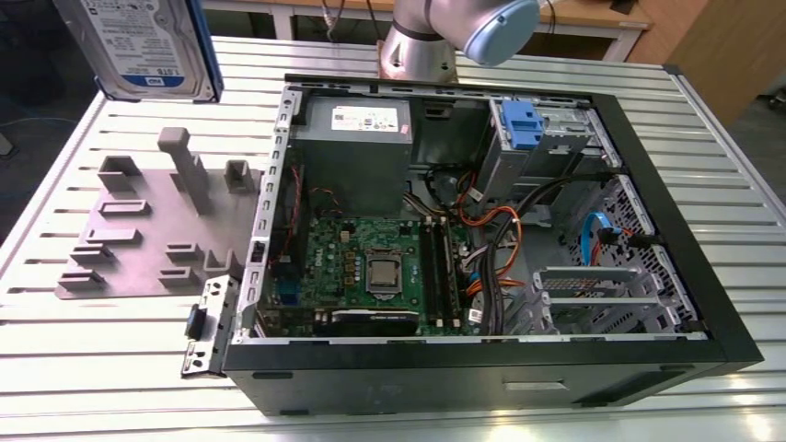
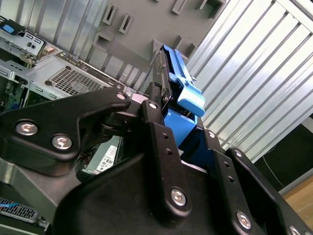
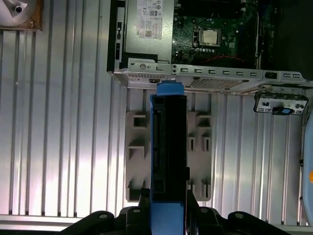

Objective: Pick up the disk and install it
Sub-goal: 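Pick up the disk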

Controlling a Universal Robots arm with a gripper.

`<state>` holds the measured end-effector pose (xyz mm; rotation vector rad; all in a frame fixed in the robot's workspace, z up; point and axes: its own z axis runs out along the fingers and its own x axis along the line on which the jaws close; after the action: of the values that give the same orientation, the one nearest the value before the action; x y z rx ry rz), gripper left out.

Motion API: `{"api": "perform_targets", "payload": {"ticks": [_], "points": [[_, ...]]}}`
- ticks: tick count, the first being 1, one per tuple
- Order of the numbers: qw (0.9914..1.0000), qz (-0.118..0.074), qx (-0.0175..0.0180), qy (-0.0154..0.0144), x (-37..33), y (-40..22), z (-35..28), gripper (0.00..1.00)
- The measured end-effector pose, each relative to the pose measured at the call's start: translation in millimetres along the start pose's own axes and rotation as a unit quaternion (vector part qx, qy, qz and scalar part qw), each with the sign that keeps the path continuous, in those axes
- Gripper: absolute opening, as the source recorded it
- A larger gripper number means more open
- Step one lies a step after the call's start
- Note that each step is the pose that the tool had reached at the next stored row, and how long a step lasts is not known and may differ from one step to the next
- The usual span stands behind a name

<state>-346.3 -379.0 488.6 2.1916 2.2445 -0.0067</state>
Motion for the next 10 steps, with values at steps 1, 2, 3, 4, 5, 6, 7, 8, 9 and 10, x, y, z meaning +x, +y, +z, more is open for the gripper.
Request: {"api": "perform_targets", "payload": {"ticks": [1,2,3,4,5,6,7,8,9,10], "points": [[1.00000,0.000,0.0000,0.0000,-0.9,0.5,0.0,0.36],[1.00000,0.000,0.0000,-0.0001,-2.1,0.9,0.1,0.36],[1.00000,0.000,0.0000,0.0000,-3.5,1.3,0.2,0.36],[1.00000,0.000,0.0000,0.0000,-5.0,1.6,0.2,0.36],[1.00000,0.000,0.0000,0.0000,-6.4,2.2,0.3,0.36],[1.00000,0.000,-0.0001,0.0000,-7.3,3.3,0.5,0.36],[1.00000,0.000,0.0000,0.0000,-7.9,4.7,0.5,0.36],[1.00000,0.000,0.0000,0.0000,-8.4,6.3,0.5,0.36],[1.00000,0.000,0.0000,0.0000,-8.7,8.4,0.6,0.36],[1.00000,0.000,0.0000,0.0000,-9.0,10.8,0.6,0.36]]}}
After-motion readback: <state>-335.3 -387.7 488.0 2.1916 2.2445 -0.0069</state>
